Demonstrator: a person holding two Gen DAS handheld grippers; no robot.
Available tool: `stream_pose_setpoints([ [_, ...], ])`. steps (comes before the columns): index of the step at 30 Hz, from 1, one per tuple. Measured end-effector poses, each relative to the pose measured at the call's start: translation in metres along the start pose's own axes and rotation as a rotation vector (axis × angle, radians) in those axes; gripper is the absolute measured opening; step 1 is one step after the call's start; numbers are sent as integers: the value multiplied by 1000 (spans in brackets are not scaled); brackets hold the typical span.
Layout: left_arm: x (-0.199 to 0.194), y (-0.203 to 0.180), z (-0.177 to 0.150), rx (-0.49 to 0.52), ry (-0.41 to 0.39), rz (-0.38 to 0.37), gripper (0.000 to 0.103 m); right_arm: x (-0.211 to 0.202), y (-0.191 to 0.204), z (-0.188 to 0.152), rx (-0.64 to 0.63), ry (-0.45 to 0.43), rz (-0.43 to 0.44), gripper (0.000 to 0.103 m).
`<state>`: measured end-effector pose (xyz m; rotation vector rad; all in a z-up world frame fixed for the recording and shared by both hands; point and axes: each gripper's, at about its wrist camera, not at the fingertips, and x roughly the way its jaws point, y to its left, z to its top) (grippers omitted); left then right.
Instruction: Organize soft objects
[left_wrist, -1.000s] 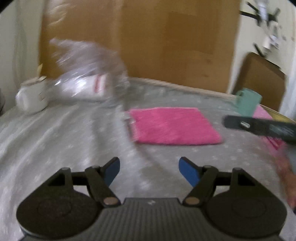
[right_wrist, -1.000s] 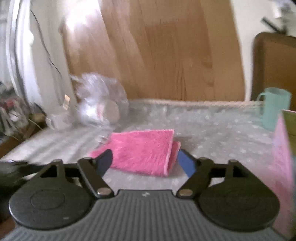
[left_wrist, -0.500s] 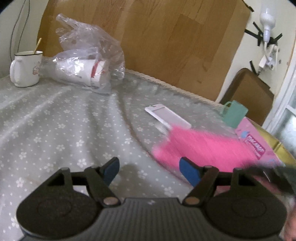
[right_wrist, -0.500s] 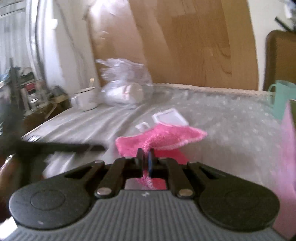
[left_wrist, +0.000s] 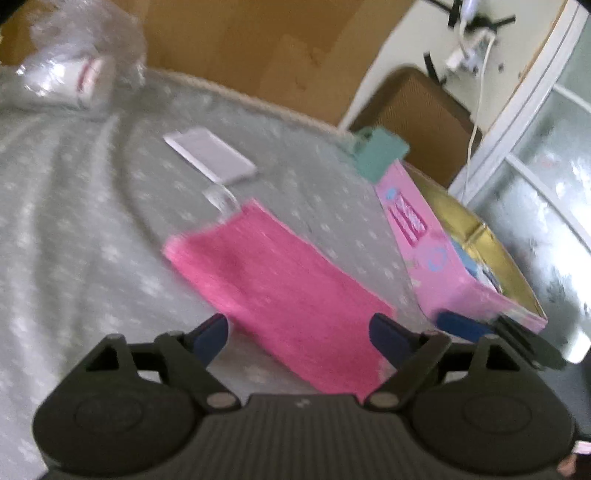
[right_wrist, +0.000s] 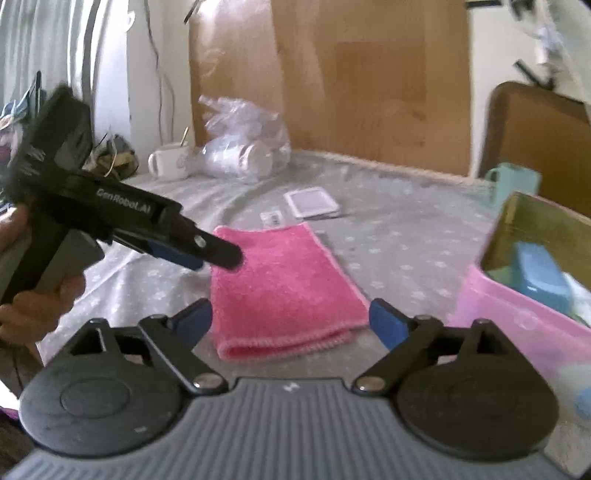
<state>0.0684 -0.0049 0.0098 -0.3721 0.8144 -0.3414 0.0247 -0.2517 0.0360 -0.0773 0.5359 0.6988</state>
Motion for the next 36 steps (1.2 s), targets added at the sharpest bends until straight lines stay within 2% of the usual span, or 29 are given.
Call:
stream_pose_setpoints([
  [3,14,-9,-1,-18,37,20,87,27,0,8,-18,63,41,96],
  [4,15,-13,-2,-10,25,36,86,38,2,8,-29,95,50,98],
  [5,17,-14,-2,2,21,53,78,51,6,6,-44,139,60,92],
  [6,18,-17,-2,19,15,71,61,59,8,1,-63,176,71,59],
  [7,19,-19,-3,31,16,80,54,61,15,-2,-112,141,46,36],
  [8,19,-19,-3,22,21,67,44,60,20,-2,-132,124,61,20],
  [9,20,-19,0,0,26,40,32,57,22,1,-134,112,79,18],
  [10,19,-22,2,-10,23,22,30,56,25,3,-138,102,64,17],
  [12,15,-36,8,34,-8,16,28,51,24,0,-123,73,57,16],
  [15,4,-69,24,123,-87,-58,28,32,18,2,-83,-22,33,16],
  [19,4,-125,50,262,-164,-182,28,-5,8,19,-97,-206,-122,16],
  [22,25,-175,68,379,-165,-278,32,-31,-10,29,-96,-315,-280,17],
  [23,39,-192,72,414,-150,-293,37,-38,-18,31,-86,-334,-330,17],
  [25,74,-220,79,462,-106,-302,44,-47,-39,33,-47,-340,-426,18],
  [26,91,-231,81,480,-82,-293,54,-50,-52,33,-16,-329,-469,20],
  [27,109,-239,82,490,-61,-268,71,-50,-66,33,18,-301,-500,29],
  [28,128,-246,81,495,-51,-215,78,-48,-81,33,52,-276,-529,36],
  [29,142,-249,78,502,-53,-169,80,-42,-95,34,83,-254,-558,56],
  [30,152,-253,74,514,-45,-123,79,-35,-111,34,114,-220,-597,64],
  [32,163,-248,67,504,-27,-60,77,-14,-140,30,154,-129,-648,64],
  [34,156,-240,61,484,-29,-86,77,-5,-151,26,163,-82,-684,66],
  [36,138,-234,57,483,-64,-103,78,-12,-149,20,184,-104,-673,67],
])
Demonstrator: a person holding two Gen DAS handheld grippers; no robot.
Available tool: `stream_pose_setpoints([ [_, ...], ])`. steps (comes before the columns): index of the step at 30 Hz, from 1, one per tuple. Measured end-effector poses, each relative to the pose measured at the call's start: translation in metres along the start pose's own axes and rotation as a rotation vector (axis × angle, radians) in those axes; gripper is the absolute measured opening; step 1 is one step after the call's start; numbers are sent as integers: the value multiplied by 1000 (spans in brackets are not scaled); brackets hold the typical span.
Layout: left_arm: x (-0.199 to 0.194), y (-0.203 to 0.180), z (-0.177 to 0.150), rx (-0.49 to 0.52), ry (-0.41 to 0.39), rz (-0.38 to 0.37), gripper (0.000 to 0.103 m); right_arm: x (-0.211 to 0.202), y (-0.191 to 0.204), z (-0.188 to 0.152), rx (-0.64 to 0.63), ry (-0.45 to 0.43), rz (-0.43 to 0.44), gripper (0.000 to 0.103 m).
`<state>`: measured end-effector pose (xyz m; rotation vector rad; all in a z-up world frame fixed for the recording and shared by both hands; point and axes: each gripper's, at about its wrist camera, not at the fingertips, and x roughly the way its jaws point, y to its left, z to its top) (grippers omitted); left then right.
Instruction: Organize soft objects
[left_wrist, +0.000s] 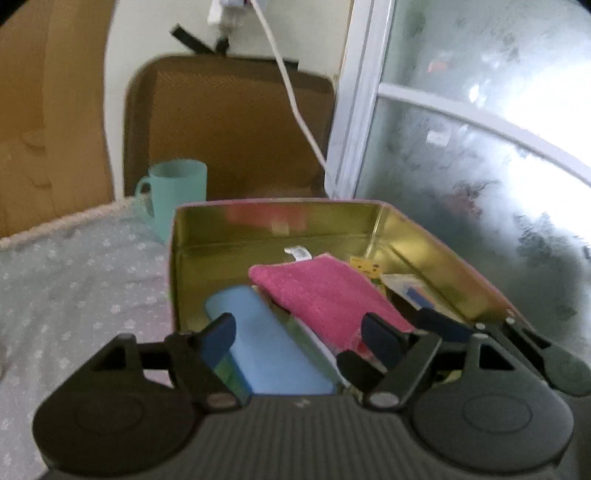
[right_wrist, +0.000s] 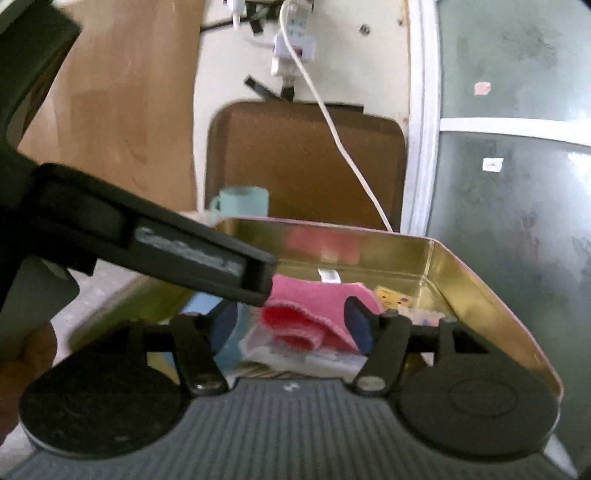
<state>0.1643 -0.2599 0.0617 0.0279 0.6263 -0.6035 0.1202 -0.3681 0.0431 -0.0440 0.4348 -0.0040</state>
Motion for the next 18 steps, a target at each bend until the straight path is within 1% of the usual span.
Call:
stream_pose_setpoints([
  [3,-36,14,-4,-19,-67,-24,78,-20,3,-5,38,-55,23,67],
  [6,-83,46,-25,-81,-120,-18,80,-43,10,-11,73,-121,56,66],
  [7,-97,59,-33,-108,-128,-6,80,-52,12,-11,80,-141,71,66],
  [8,-112,77,-45,-139,-134,26,80,-58,17,-12,87,-158,89,66],
  [9,-124,94,-57,-166,-139,67,80,-63,22,-11,94,-174,114,66],
  [11,-146,132,-83,-217,-127,192,81,-74,36,-11,97,-195,189,66],
  [12,-153,154,-97,-247,-99,282,81,-76,47,-9,86,-192,238,66],
  [13,-159,171,-108,-268,-79,350,80,-76,60,-7,69,-179,295,66],
  [15,-167,206,-131,-302,-33,508,80,-72,88,-5,45,-136,411,66],
  [16,-170,223,-141,-318,-8,570,80,-64,102,-2,32,-101,475,66],
  [17,-173,235,-148,-337,4,600,80,-55,119,0,16,-57,531,67],
  [18,-176,245,-153,-359,8,613,80,-42,136,3,-4,-15,572,71],
])
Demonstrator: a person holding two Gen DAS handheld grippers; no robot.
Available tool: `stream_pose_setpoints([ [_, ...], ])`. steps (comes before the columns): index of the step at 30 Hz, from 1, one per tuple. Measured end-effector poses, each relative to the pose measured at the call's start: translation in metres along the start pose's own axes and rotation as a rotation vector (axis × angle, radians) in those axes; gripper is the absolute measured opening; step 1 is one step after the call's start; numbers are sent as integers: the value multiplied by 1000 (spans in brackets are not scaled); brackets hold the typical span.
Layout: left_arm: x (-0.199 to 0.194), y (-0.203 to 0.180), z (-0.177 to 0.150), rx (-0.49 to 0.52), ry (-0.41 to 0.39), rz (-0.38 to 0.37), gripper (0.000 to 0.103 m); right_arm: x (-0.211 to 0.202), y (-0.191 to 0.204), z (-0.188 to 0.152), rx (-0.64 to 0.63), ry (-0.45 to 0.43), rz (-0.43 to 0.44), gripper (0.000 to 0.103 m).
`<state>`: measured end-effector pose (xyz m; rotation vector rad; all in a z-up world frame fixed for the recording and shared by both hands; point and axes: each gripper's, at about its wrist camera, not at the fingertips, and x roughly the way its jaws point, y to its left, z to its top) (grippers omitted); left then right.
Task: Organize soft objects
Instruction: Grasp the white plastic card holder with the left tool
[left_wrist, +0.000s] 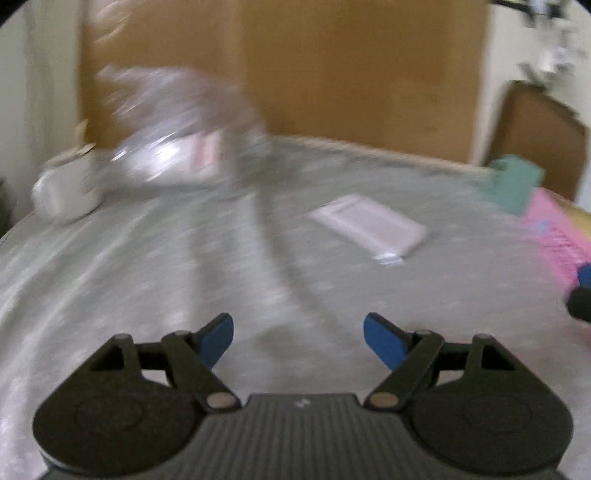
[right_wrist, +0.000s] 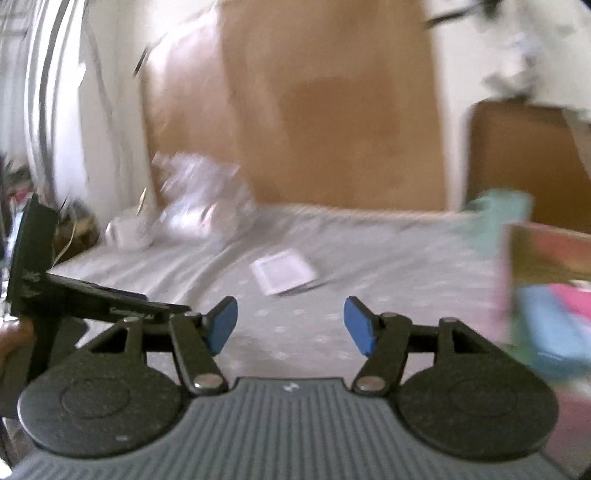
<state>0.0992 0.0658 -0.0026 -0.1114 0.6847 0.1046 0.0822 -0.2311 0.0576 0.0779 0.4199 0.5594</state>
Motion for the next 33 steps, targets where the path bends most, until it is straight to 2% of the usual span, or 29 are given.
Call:
stream_pose_setpoints([
  [2,4,18,-4,-44,-5,-2,80,44,14,4,-22,70,48,78],
  [3,3,22,-4,-65,-14,-33,84,68,19,6,-25,101,47,81],
  [7,3,25,-3,-80,-22,-82,86,154,35,18,-72,200,1,89],
  [11,0,28,-3,-98,-30,-114,86,215,52,18,-182,305,-45,96],
  [13,1,30,-6,-108,-33,-124,86,230,54,15,-206,346,-60,85],
  [14,1,30,-6,-111,-34,-128,86,230,52,17,-185,347,-51,73],
  [15,1,31,-6,-113,-34,-132,86,230,49,19,-160,354,-45,72],
  [19,2,32,-8,-115,-34,-159,88,199,50,14,-122,347,-26,72],
  [22,-2,35,-10,-121,-17,-274,93,155,62,0,-119,337,6,72],
  [25,-11,28,-17,-125,6,-325,94,98,57,-19,-111,322,40,72],
  [27,-21,13,-23,-114,22,-379,93,59,52,-31,-112,306,48,72],
  [30,-37,-20,-30,-73,58,-500,92,6,44,-50,-110,275,30,72],
  [33,-49,-63,-38,22,96,-577,87,-36,40,-67,-84,240,-17,71],
])
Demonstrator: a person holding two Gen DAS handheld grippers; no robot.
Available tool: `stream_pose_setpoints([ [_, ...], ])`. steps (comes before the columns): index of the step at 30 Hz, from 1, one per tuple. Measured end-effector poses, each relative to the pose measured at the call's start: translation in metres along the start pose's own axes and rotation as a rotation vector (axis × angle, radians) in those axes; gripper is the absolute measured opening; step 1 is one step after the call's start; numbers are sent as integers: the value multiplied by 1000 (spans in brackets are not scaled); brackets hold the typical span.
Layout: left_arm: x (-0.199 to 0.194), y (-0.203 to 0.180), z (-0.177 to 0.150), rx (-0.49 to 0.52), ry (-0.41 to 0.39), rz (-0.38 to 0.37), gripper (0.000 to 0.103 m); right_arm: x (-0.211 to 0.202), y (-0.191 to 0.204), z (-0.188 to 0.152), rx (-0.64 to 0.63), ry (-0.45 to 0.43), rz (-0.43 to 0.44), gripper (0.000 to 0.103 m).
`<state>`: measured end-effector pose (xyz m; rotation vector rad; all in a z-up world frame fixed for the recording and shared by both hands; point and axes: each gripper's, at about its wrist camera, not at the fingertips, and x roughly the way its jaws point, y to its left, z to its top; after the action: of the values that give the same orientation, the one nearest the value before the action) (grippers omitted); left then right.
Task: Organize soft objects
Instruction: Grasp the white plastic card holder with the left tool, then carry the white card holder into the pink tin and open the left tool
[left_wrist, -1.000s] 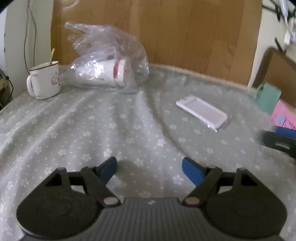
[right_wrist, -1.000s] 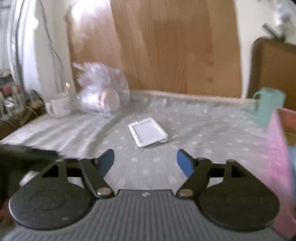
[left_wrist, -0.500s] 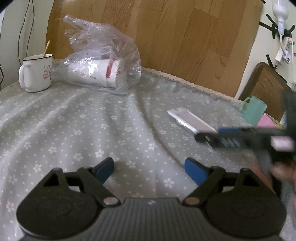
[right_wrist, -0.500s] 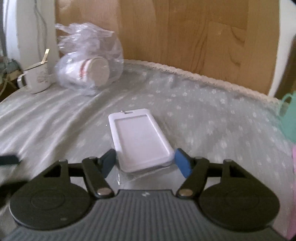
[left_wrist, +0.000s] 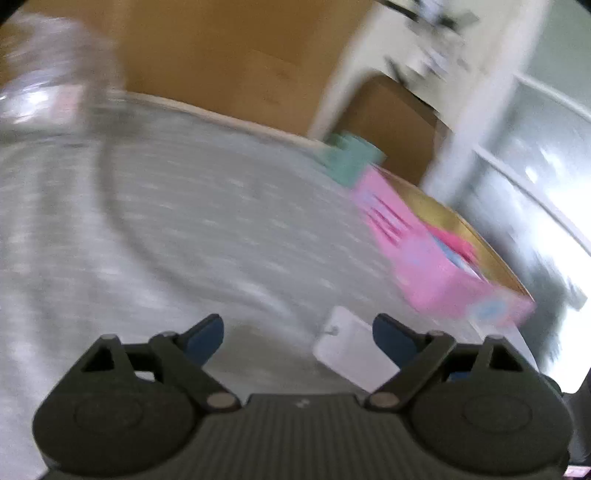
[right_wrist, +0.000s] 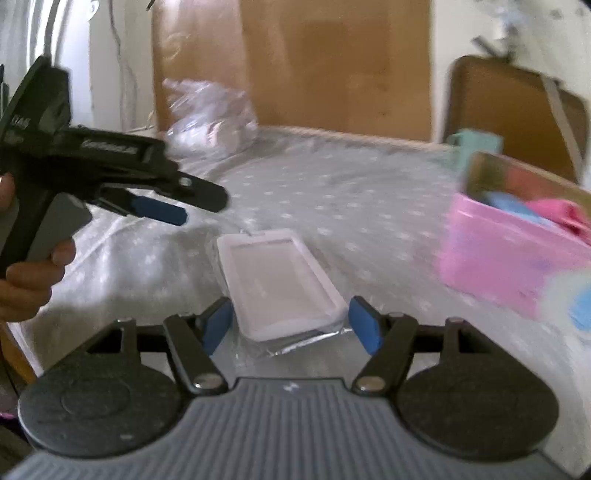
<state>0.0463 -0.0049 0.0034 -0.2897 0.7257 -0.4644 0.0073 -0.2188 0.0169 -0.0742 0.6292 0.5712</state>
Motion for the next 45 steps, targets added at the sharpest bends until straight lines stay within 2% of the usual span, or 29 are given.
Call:
stream_pose_setpoints([
  [1,9,-15,-3,27,41,-22,86,-10,1,-8,3,-17,-24,70],
  [2,18,-26,-5,46,83,-41,81,-20,1,-15,9,-36,-48,64],
  [3,25,-37,-8,62,119,-61,71,-27,1,-21,22,-50,-66,57],
  [5,34,-59,-17,129,145,-74,70,-39,-3,-31,56,-75,-87,56],
  [7,40,-77,-22,194,146,-35,64,-42,-8,-37,85,-76,-99,59],
  [8,41,-80,-23,200,151,-29,56,-40,-11,-41,97,-67,-105,60],
  [9,42,-80,-22,192,157,-31,49,-37,-13,-44,99,-65,-122,65],
  [12,44,-75,-18,120,190,-63,37,-33,-13,-47,66,-85,-165,78],
  [13,45,-72,-16,104,193,-64,37,-31,-13,-48,56,-91,-179,78],
  [15,44,-75,-17,105,188,-50,36,-26,-16,-47,71,-98,-192,65],
  [20,36,-87,-13,142,163,-46,35,-35,-26,-53,105,-146,-210,59],
  [23,18,-103,-1,186,90,-77,35,-47,-19,-54,77,-195,-254,58],
  [26,9,-120,20,215,31,-119,35,-64,-15,-45,30,-294,-308,58],
  [29,20,-140,44,266,3,-135,35,-76,-21,-33,-5,-379,-362,58],
  [32,46,-157,66,303,-14,-152,36,-76,-40,-17,-32,-414,-425,58],
  [37,107,-182,100,282,8,-157,37,-66,-95,11,28,-367,-474,58],
  [38,122,-187,107,276,17,-139,43,-62,-107,17,29,-348,-485,58],
  [39,136,-191,112,273,25,-113,54,-57,-117,23,29,-330,-496,60],
  [41,155,-194,117,262,29,-26,59,-39,-138,39,26,-268,-530,64],
  [43,161,-190,115,246,43,6,59,-18,-151,50,-1,-226,-613,64],
  [45,154,-182,110,231,52,0,60,-2,-166,52,-12,-187,-697,64],
])
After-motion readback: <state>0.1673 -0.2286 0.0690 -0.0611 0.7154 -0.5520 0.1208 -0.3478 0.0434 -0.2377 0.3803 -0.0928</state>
